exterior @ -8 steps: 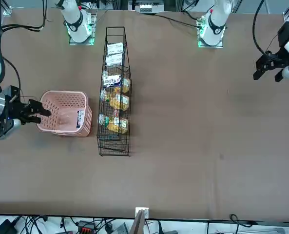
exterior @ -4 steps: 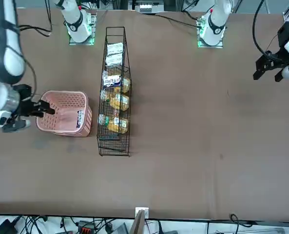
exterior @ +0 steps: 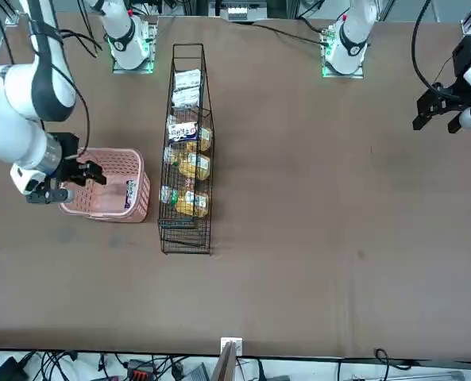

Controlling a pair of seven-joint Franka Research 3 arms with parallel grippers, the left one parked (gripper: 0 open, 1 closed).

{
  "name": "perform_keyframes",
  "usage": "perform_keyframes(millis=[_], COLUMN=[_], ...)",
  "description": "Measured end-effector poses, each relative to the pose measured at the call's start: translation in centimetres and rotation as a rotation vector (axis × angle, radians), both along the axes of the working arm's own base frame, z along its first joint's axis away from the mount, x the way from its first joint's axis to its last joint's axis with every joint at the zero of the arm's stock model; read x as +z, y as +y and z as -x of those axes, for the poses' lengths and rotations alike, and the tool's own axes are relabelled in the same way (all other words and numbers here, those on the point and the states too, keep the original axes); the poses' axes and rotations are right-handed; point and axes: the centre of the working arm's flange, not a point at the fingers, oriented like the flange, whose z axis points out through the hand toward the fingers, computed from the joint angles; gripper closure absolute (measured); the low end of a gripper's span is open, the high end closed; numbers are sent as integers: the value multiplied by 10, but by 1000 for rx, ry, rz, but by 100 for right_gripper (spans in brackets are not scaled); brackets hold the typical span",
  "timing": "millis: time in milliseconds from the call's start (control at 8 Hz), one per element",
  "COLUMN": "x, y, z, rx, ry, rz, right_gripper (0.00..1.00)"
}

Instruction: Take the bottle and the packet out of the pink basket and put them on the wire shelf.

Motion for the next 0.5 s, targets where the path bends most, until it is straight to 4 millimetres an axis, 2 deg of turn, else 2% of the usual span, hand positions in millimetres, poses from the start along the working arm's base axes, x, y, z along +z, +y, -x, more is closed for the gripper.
perform_keyframes(millis=[500], x=[-54], y=[20], z=[24], rx=[-25], ry=[-41], rz=[13], right_gripper=[14])
